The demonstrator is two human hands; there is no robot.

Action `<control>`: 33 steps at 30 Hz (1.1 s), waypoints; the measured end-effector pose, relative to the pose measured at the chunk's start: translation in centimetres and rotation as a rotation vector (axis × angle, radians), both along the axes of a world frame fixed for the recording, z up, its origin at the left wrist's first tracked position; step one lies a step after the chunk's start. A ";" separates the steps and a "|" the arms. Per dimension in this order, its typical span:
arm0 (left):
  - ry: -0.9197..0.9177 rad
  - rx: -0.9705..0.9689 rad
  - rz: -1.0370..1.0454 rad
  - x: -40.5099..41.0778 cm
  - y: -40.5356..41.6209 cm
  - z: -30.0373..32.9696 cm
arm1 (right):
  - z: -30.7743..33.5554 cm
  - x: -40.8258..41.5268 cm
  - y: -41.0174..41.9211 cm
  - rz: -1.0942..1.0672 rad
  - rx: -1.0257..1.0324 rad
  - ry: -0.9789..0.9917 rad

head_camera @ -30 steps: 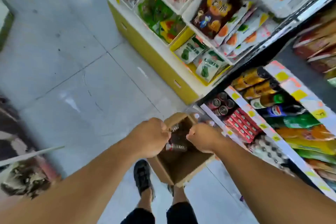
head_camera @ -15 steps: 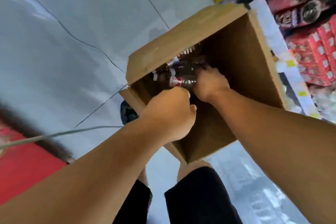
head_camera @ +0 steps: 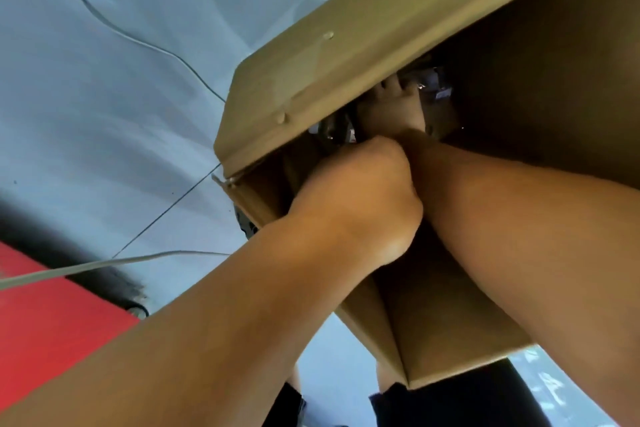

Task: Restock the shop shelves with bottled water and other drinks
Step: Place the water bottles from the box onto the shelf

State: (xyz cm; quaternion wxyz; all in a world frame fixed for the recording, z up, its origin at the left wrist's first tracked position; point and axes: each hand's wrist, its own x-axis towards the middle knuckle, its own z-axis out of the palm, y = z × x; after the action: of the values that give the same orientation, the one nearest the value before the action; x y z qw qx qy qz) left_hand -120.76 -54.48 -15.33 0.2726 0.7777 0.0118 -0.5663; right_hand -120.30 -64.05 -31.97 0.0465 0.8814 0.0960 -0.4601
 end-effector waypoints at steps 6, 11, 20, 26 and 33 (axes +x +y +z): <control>-0.043 0.009 -0.028 0.5 -0.1 1.4 | 4.3 0.8 -0.6 0.109 0.003 0.042; -0.085 0.043 -0.096 1.0 -0.7 5.2 | 10.8 1.3 -3.0 0.051 0.053 -0.052; -0.258 0.273 -0.260 3.9 -0.5 19.9 | 31.1 1.3 -2.7 -0.261 0.348 -0.201; -0.392 0.285 -0.193 7.6 0.5 35.0 | 50.6 4.7 -4.6 -0.184 0.378 -0.398; -0.631 -0.127 0.004 12.2 -1.2 54.8 | 74.3 9.6 -8.3 -0.294 0.511 -0.710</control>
State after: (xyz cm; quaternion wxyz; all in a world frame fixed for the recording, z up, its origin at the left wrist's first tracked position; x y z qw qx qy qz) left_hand -108.56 -55.67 39.47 0.3120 0.8964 -0.1072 -0.2962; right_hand -110.75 -72.38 42.35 -0.2078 0.9720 0.0584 -0.0930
